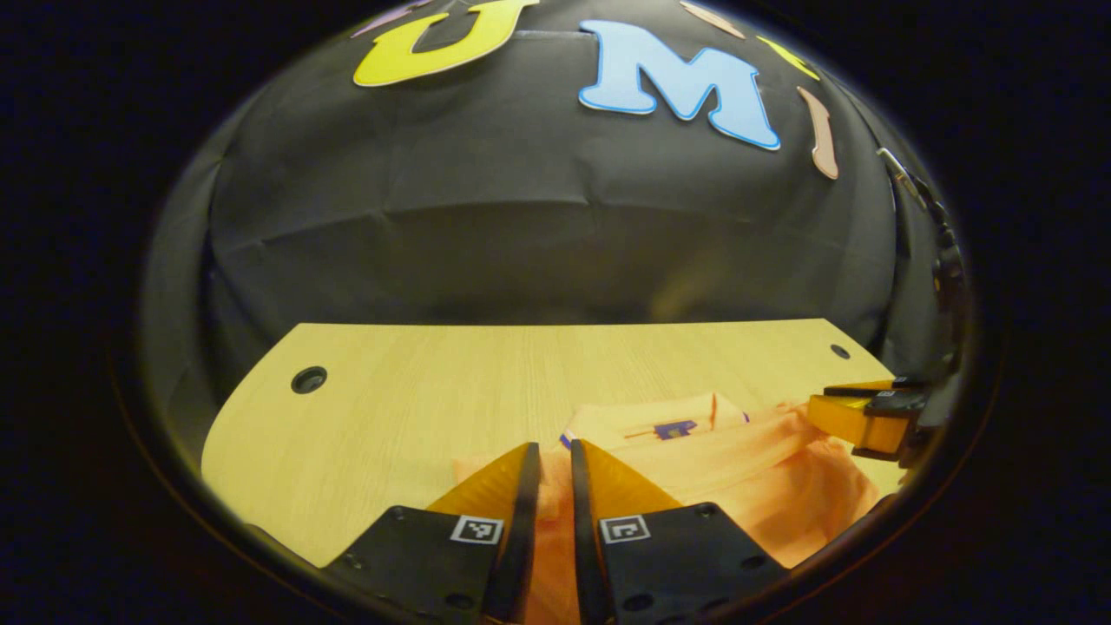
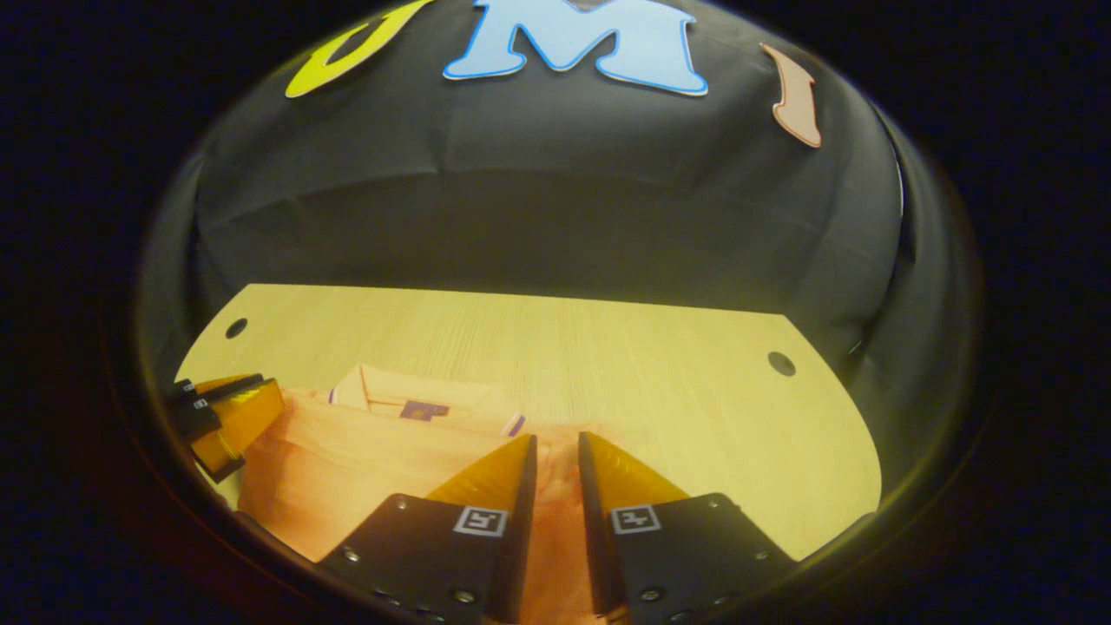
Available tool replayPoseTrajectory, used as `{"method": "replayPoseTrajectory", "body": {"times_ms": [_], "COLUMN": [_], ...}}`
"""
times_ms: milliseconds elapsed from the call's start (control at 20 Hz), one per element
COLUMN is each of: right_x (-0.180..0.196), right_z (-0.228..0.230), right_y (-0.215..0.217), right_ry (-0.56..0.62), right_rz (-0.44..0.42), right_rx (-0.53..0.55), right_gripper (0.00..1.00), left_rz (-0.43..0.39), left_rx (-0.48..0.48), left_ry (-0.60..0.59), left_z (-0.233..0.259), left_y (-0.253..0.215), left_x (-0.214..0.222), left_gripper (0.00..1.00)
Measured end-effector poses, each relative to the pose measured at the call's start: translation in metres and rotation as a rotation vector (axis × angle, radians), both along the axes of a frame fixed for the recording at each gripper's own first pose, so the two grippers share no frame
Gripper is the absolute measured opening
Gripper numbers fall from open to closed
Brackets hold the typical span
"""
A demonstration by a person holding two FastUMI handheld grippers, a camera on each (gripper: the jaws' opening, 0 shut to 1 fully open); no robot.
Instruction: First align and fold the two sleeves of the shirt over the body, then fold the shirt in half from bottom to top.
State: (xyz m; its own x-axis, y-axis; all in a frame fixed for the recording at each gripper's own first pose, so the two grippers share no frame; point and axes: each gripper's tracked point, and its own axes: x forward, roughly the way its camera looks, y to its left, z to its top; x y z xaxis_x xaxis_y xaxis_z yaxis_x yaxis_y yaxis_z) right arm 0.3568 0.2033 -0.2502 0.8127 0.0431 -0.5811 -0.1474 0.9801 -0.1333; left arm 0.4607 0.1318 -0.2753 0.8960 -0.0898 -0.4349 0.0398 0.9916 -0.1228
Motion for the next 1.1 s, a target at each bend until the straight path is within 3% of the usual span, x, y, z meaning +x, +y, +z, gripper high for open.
{"method": "replayPoseTrajectory", "body": {"times_ms": [50, 150, 200, 250, 300, 350, 400, 500, 550, 600, 1100], "right_x": [-0.003, -0.007, -0.011, -0.014, -0.018, -0.023, -0.028, -0.041, -0.049, -0.056, -0.145], "right_z": [0.005, 0.018, 0.026, 0.034, 0.042, 0.051, 0.062, 0.084, 0.097, 0.110, 0.206], "right_y": [0.000, 0.000, 0.002, 0.003, 0.002, 0.001, 0.002, 0.003, 0.001, -0.001, -0.041], "right_ry": [-0.010, -0.032, -0.045, -0.061, -0.078, -0.096, -0.113, -0.151, -0.176, -0.203, -0.411], "right_rz": [0.005, 0.018, 0.026, 0.035, 0.042, 0.048, 0.055, 0.068, 0.070, 0.072, 0.146], "right_rx": [-0.006, -0.001, 0.007, 0.015, 0.017, 0.021, 0.030, 0.060, 0.073, 0.083, 0.111], "right_gripper": [0.37, 0.45, 0.55, 0.58, 0.74, 0.77, 0.83, 0.94, 0.94, 0.94, 0.94], "left_rz": [-0.002, 0.001, 0.004, 0.003, 0.006, 0.006, 0.010, 0.014, 0.017, 0.023, 0.075], "left_rx": [-0.006, -0.005, 0.000, 0.000, 0.003, 0.004, 0.009, 0.014, 0.013, 0.015, 0.003], "left_ry": [-0.006, -0.024, -0.039, -0.054, -0.070, -0.087, -0.104, -0.140, -0.162, -0.179, -0.353], "left_z": [0.009, 0.023, 0.032, 0.040, 0.050, 0.059, 0.069, 0.088, 0.098, 0.109, 0.206], "left_y": [-0.001, -0.001, 0.000, -0.001, -0.001, -0.001, -0.001, -0.002, -0.004, -0.005, -0.042], "left_x": [-0.003, -0.010, -0.015, -0.020, -0.026, -0.033, -0.040, -0.055, -0.064, -0.073, -0.176], "left_gripper": [0.38, 0.46, 0.51, 0.56, 0.65, 0.75, 0.69, 0.72, 0.80, 0.77, 0.89]}}
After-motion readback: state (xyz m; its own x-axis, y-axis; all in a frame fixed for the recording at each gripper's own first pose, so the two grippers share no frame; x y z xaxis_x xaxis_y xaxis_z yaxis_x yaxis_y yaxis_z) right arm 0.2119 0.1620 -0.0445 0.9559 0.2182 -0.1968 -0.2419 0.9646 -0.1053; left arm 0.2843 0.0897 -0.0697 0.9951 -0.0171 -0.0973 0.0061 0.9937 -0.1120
